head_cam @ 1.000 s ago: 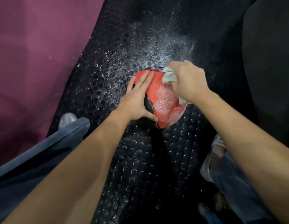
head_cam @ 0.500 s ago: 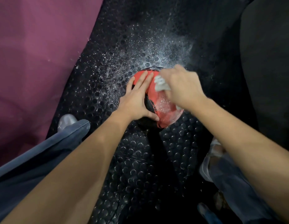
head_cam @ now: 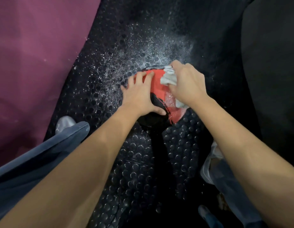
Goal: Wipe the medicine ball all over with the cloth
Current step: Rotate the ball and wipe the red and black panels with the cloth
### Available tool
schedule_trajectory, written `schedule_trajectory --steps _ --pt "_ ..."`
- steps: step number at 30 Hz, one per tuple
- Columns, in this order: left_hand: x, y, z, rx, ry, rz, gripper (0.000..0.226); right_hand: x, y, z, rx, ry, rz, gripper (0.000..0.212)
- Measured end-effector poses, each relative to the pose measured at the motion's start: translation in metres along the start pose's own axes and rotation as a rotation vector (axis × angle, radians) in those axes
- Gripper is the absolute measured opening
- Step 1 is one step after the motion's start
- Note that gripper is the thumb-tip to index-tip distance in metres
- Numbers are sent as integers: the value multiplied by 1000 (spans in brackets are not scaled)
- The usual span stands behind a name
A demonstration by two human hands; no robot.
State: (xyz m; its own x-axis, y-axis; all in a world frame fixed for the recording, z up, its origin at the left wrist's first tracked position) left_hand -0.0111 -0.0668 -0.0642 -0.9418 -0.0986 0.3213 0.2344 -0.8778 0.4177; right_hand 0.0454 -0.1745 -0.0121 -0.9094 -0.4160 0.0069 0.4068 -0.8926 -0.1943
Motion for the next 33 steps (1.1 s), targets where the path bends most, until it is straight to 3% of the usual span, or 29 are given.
schedule_trajectory --steps 5,12,16,30,33 --pt "-11 1 -2 17 -156 -126 142 -3 1 0 -42 -9 4 18" --pt "-3 -1 -8 109 -101 -109 140 45 -19 -6 -102 83 56 16" --pt "4 0 -9 84 -90 -97 137 21 -13 3 -147 127 -70 7" --pt "12 4 -9 65 -104 -57 134 61 -28 -5 -108 230 -99 20" --pt "15 4 -8 50 -97 -62 134 64 -2 -5 -356 193 -286 23"
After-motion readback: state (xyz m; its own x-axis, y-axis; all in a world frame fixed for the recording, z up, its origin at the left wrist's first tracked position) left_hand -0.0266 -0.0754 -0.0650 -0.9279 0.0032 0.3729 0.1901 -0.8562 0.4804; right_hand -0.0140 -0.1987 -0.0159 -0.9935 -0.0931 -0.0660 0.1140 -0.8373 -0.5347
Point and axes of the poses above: each hand's wrist, its own x-axis away from the middle knuckle, its own z-axis out of the back of the hand, y = z × x, the point moved 7 cm from there along -x, towards the middle knuckle, and after that the axes turned 7 degrees about y, right-handed, at the moved point
